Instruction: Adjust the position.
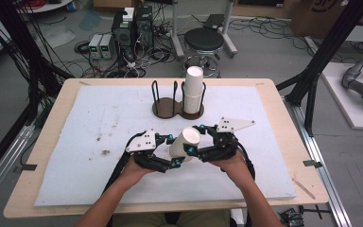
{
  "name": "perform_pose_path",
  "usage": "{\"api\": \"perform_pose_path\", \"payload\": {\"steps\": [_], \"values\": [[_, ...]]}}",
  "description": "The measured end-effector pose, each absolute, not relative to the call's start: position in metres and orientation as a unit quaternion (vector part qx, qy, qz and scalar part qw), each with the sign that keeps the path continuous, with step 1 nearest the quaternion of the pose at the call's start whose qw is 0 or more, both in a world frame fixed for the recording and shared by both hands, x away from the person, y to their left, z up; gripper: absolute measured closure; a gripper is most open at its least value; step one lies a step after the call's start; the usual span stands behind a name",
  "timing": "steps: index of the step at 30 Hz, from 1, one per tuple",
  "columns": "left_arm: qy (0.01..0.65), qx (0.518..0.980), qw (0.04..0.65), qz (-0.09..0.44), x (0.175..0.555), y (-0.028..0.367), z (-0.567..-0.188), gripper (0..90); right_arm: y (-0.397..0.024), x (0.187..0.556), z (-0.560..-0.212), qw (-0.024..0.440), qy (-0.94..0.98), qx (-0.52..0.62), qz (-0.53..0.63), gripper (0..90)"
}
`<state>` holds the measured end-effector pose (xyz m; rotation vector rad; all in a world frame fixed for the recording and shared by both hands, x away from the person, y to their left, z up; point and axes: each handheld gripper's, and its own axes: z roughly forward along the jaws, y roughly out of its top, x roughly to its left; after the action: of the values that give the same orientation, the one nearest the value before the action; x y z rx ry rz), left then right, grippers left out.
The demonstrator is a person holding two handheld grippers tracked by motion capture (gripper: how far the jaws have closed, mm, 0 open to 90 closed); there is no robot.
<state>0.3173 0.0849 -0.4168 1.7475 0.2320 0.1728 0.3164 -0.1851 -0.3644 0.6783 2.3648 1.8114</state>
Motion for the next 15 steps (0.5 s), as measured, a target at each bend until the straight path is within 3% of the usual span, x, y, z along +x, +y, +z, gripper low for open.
{"api": "perform_pose_path", "payload": {"steps": [15], "values": [[0.081, 0.824, 0.558, 0.059, 0.324, 0.099, -0.39, 31.2, -0.203, 0.319, -0.34, 0.067, 0.798, 0.164, 0.576, 20.4]]}}
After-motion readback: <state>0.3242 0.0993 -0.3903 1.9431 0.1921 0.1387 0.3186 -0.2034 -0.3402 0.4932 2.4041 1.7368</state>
